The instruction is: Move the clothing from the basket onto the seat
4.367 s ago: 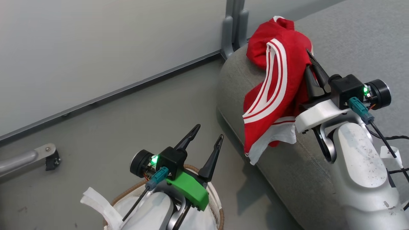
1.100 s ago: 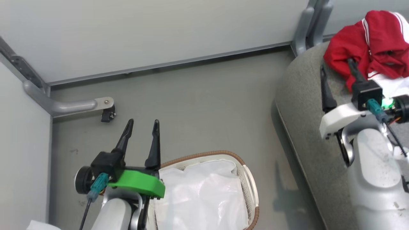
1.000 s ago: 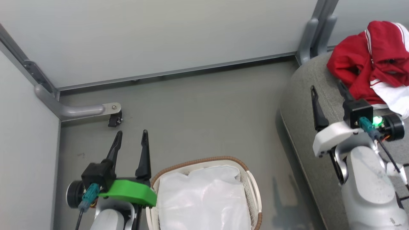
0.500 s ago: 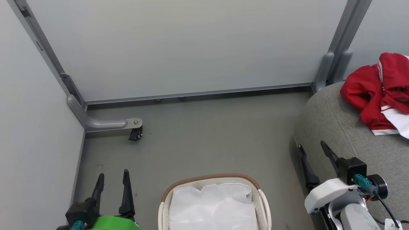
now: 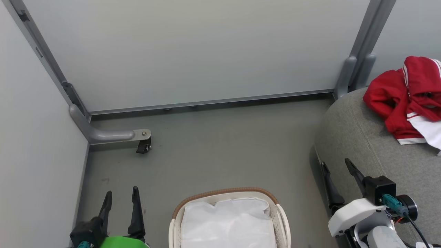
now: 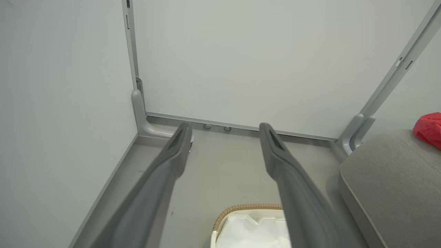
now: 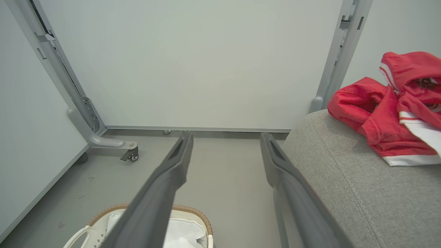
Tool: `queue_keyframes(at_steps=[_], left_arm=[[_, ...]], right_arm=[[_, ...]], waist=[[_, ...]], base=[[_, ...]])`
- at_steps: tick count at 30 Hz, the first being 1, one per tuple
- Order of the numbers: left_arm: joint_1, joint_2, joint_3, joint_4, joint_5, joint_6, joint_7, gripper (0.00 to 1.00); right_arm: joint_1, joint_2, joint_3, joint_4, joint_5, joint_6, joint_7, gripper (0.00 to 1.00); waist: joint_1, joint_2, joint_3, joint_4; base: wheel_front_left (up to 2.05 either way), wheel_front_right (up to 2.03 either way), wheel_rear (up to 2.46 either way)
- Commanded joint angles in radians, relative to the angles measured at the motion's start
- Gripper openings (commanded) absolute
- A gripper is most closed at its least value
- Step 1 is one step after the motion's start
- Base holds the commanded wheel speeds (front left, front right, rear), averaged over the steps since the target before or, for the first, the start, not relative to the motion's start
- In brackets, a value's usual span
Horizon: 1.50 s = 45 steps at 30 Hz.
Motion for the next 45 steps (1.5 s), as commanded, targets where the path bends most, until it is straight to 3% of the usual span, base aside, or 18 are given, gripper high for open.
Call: queue_keyframes(at_steps=[1, 10, 11, 14, 26, 45], left_arm=[[0.01, 0.001, -0.001, 0.002, -0.003, 0.002, 0.001, 1.0], [-0.004, 0.001, -0.004, 0.008, -0.012, 0.001, 0.001, 1.0], [-0.001, 0.0, -0.002, 0.009, -0.005, 0.0, 0.0, 0.0], [0.001, -0.001, -0.002, 0.035, -0.004, 0.0, 0.0, 0.0], [-0.03, -0.001, 0.036, 0.028, -0.227, -0.017, 0.066, 0.0], [-0.067, 0.0, 0.082, 0.018, -0.494, -0.038, 0.144, 0.0]], right_arm=[[0.008, -0.004, -0.001, -0.002, 0.005, -0.001, -0.004, 1.0], [0.0, -0.004, 0.0, -0.009, 0.008, -0.001, -0.004, 1.0], [0.0, 0.0, 0.0, -0.006, 0.009, 0.0, 0.0, 0.0], [0.01, 0.006, 0.0, 0.019, 0.009, 0.0, 0.002, 0.0], [0.008, 0.004, -0.027, -0.005, 0.265, 0.0, 0.07, 0.0], [0.014, 0.002, -0.051, -0.043, 0.575, 0.0, 0.144, 0.0]], waist=[[0.0001, 0.0, 0.0, 0.0], [0.0001, 0.0, 0.003, 0.002], [0.0001, 0.0, 0.003, 0.001], [0.0001, 0.0, 0.003, 0.001], [0.0001, 0.0, 0.004, -0.005], [0.0001, 0.0, 0.006, -0.014]], base=[[0.0, 0.0, 0.0], [0.0, 0.0, 0.0], [0.0, 0.0, 0.0], [0.0, 0.0, 0.0], [0.0, 0.0, 0.0], [0.0, 0.0, 0.0]])
